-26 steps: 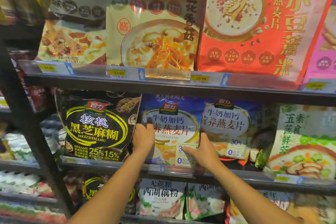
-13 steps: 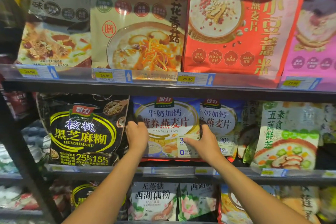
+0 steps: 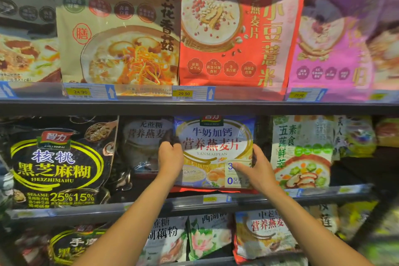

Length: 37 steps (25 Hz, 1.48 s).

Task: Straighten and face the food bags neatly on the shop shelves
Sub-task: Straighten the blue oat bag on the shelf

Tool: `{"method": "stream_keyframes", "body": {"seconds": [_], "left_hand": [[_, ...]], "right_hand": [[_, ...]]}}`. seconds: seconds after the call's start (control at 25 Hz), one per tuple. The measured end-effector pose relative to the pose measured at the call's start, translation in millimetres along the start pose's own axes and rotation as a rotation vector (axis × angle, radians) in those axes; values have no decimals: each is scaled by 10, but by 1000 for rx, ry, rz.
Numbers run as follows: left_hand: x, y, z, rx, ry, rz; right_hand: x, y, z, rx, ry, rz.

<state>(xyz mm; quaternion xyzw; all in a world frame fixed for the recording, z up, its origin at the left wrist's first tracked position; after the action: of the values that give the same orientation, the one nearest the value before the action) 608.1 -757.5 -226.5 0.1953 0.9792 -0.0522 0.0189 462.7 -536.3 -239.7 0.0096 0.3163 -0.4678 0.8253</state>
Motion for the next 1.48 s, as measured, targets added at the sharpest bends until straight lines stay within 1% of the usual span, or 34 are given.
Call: {"method": "stream_keyframes", "body": {"seconds": [0.16, 0.24, 0.32, 0.48, 0.68, 0.76, 0.88, 0.96, 1.04, 1.24, 1.48], "left_hand": [[194, 130, -65, 30, 27, 60], [226, 147, -105, 89, 37, 99], [237, 89, -98, 142, 22, 118], [205, -11, -3, 187, -1, 161], [147, 13, 133, 233, -38, 194], [109, 40, 257, 182, -60, 222], [72, 86, 431, 56, -159, 272], [100, 89, 456, -36, -175, 334], [144, 101, 418, -93, -166, 381], [266, 156, 401, -94, -167, 413], [344, 157, 428, -47, -210, 415]], "right_hand": [[-187, -55, -166, -3, 23, -54], [-225, -105, -200, -6, 32, -80], [-219, -145, -232, 5, 35, -101], [-120, -164, -329, 15, 77, -146], [-15, -33, -438, 27, 133, -106], [25, 31, -501, 36, 182, -89], [62, 70, -550, 52, 252, -103], [70, 65, -534, 62, 249, -121], [90, 58, -533, 50, 247, -140], [139, 61, -591, 56, 347, -203], [113, 21, -657, 54, 347, -222]]}}
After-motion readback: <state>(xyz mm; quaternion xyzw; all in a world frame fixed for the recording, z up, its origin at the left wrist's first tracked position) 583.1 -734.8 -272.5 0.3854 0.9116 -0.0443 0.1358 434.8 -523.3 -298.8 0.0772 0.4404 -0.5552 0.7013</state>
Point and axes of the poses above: each hand's wrist, its own y-axis away from the middle knuckle, its own x-axis out of the palm, z = x × y, the point moved 2 cm from there along -y, towards the middle knuckle, and after that the axes turned 6 degrees about y, right-handed, at the moved point
